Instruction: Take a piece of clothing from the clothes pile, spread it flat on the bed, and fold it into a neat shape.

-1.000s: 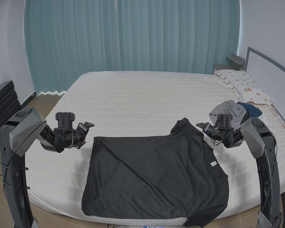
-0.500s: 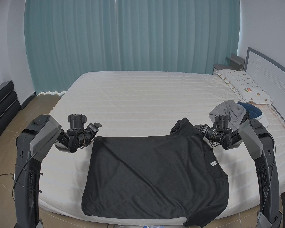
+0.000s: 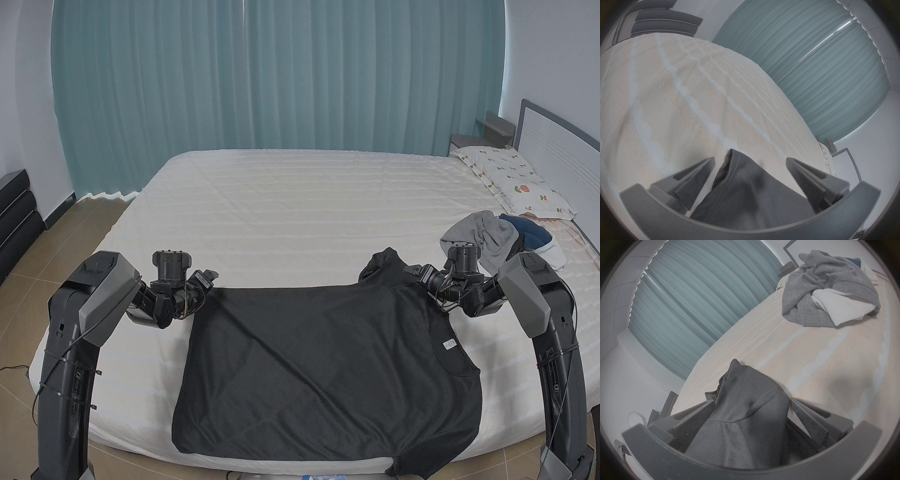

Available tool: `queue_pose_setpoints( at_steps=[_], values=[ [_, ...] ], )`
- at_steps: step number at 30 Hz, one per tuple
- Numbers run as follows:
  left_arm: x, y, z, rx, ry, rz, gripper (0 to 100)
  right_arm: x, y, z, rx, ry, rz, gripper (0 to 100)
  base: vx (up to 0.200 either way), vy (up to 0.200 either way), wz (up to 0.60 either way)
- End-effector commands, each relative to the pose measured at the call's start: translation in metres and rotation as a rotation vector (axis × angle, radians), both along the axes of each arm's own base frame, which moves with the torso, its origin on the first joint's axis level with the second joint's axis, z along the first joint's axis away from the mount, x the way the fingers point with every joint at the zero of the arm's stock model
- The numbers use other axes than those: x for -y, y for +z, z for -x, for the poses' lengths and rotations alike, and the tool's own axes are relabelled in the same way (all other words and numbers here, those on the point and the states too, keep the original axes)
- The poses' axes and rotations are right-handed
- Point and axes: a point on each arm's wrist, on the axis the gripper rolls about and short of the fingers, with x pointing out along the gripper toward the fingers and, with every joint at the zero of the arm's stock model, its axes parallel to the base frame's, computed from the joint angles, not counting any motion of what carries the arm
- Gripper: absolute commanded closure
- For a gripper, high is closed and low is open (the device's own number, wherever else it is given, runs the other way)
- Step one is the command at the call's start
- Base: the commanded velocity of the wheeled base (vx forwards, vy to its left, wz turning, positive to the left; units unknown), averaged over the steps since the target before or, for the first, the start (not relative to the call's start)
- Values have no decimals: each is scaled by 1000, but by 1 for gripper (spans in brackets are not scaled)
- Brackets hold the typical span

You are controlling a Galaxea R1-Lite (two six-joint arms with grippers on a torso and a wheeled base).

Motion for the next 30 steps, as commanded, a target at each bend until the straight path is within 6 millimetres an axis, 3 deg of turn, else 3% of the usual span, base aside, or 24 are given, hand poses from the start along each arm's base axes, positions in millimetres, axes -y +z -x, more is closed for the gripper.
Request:
queue_pose_setpoints(
  at_steps=[1,18,25,30],
  values=[
    [1,-4,-6,-25,13,-13,100,-2,-3,-1,-2,2,1,100,0,0,0],
    [-12,12,-20,39,135,50,100,2,6,-27,125,-139,18,100,0,0,0],
    [-25,18,-22,67,173,63,100,6,13,-30,171,-155,16,100,0,0,0],
    [-24,16,-22,61,168,61,100,8,11,-31,198,-167,15,100,0,0,0]
  ],
)
